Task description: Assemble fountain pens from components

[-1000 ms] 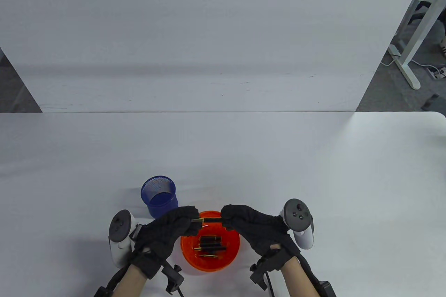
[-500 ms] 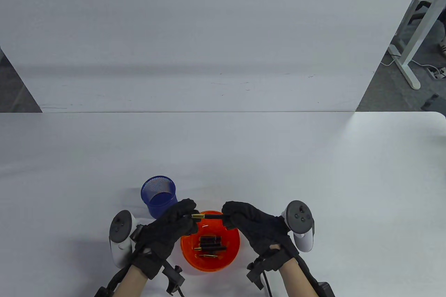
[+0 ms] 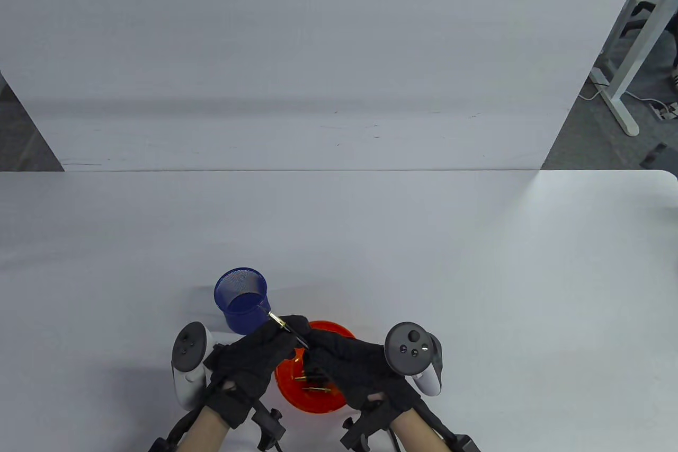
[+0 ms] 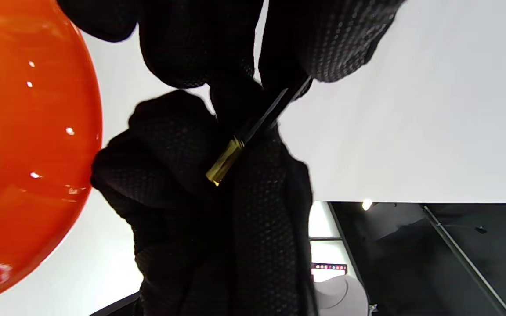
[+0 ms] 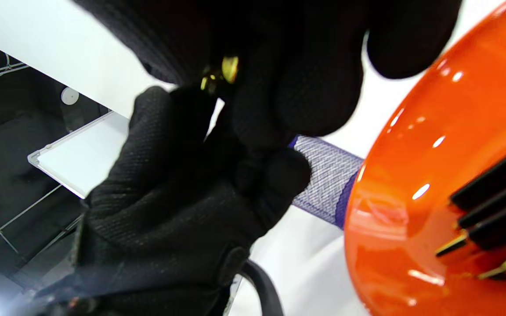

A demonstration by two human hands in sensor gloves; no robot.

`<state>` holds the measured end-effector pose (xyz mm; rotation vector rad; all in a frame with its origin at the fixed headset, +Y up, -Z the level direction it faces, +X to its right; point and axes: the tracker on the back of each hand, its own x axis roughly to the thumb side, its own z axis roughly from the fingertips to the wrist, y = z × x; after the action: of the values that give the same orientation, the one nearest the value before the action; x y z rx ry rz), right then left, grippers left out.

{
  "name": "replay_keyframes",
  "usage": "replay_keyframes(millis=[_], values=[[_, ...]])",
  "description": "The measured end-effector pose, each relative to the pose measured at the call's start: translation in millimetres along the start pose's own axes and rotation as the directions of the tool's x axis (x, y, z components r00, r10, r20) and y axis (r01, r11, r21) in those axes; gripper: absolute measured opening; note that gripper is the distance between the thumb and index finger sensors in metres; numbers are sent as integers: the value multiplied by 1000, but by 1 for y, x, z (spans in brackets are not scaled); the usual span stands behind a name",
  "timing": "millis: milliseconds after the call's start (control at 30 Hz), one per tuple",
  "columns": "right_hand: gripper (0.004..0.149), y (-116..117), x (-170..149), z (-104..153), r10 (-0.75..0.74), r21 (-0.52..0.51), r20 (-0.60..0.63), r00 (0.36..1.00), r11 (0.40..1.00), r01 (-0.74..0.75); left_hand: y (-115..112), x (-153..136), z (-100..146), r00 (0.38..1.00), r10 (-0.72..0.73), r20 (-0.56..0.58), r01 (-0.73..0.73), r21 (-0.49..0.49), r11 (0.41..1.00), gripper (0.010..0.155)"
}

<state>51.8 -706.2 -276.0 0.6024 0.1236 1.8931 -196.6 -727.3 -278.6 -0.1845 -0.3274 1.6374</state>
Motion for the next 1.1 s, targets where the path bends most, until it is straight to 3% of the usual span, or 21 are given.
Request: replay_keyframes(millis=[100, 200, 267, 367, 633, 733, 1100], values=[[52, -5, -1, 1, 90, -12, -15, 996, 996, -90, 8, 3, 1, 1000, -4, 10, 4, 49, 999, 47], [51, -6, 0, -2, 285, 0, -44, 957, 958, -286, 17, 5, 1, 999, -31, 18, 29, 84, 996, 48], [48, 0, 4, -7, 500, 66, -57, 864, 866, -496, 19, 6, 1, 999, -40, 19, 38, 98, 994, 48], [43, 21, 10, -18, 792, 154, 6, 610, 602, -783, 21, 8, 1, 998, -67, 19, 64, 109, 992, 49], [42, 71, 4, -34, 949, 264, 84, 303, 272, -925, 28, 14, 3, 993, -111, 33, 106, 134, 985, 49], [39, 75, 1, -34, 964, 220, 89, 251, 227, -949, 29, 14, 3, 994, -108, 32, 103, 133, 986, 49], [39, 76, -3, -36, 966, 228, 82, 244, 220, -948, 29, 15, 3, 994, -100, 41, 94, 130, 987, 49]])
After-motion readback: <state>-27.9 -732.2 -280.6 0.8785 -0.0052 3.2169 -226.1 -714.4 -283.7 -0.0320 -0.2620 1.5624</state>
